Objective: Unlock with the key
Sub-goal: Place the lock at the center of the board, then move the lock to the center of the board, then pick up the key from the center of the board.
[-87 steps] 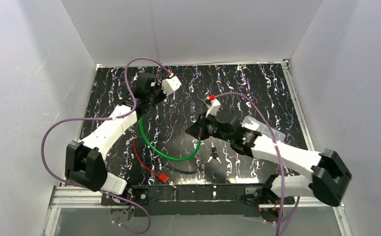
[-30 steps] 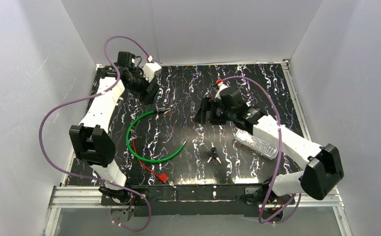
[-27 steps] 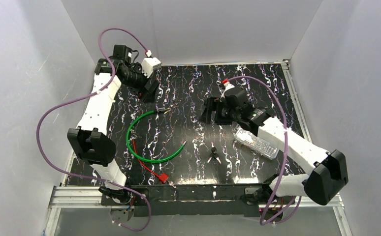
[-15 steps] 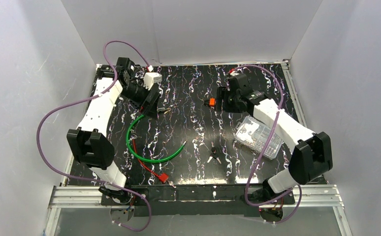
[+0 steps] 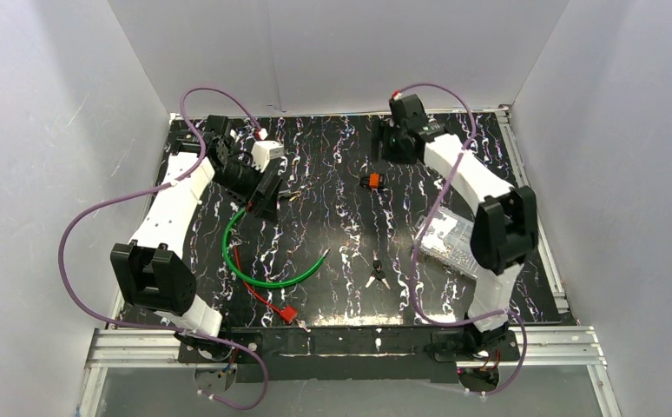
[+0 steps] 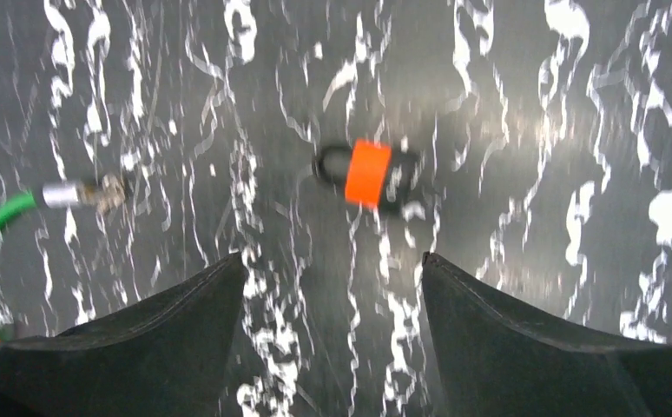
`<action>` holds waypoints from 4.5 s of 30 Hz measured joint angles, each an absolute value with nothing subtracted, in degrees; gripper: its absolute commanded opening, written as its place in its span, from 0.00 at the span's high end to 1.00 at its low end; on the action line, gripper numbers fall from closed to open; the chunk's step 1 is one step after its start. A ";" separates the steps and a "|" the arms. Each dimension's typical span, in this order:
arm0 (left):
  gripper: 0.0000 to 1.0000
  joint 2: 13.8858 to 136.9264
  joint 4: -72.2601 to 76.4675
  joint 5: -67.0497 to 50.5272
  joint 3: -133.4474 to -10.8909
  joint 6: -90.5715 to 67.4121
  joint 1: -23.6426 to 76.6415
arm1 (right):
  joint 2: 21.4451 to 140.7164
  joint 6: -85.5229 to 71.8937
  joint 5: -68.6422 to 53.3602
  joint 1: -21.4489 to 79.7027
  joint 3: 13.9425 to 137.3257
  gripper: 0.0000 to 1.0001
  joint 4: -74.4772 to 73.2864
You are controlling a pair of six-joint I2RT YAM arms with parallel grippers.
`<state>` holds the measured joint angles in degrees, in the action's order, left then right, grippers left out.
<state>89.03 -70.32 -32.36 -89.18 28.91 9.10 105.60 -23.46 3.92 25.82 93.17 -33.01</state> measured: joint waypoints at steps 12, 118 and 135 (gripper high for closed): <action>0.02 90.04 -71.51 -31.17 -89.90 29.97 9.34 | 126.71 -23.40 8.29 24.08 110.37 0.23 -33.83; 0.02 57.43 -66.19 -27.71 -81.85 26.13 9.87 | 44.58 -41.00 17.11 50.49 42.15 0.11 -35.28; 0.02 57.98 -67.43 -24.94 -78.72 30.30 9.87 | 55.48 -42.47 10.42 49.99 37.34 0.15 -34.73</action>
<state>57.98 -67.43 -24.94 -78.72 30.30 9.87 55.48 -42.47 10.42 49.99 37.34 -34.73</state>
